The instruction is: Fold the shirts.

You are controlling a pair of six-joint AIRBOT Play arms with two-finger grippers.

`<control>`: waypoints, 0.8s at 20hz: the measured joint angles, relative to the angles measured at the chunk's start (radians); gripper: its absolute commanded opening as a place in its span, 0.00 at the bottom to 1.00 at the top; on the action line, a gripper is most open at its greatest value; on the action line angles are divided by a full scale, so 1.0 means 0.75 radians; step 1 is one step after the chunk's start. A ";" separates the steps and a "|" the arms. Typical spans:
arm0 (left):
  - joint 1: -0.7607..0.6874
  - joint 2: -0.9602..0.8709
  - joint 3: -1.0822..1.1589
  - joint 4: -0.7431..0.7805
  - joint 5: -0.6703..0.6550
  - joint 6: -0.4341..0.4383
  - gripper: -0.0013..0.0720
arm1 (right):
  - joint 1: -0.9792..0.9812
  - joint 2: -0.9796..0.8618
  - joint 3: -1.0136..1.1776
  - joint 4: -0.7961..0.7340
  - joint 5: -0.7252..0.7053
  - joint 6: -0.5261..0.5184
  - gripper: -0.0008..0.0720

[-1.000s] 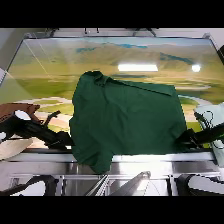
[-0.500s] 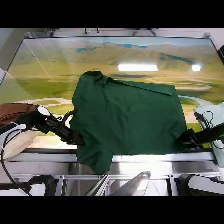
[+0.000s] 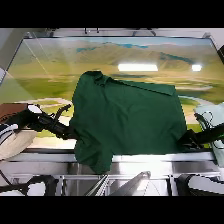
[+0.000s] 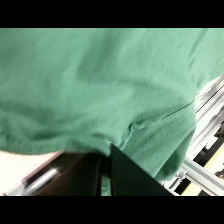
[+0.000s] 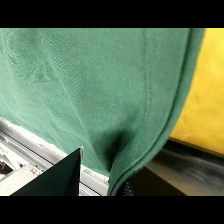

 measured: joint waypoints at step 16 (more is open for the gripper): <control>0.259 0.120 0.081 -0.707 -0.261 0.203 0.05 | 0.042 0.107 0.178 0.678 0.175 0.028 0.04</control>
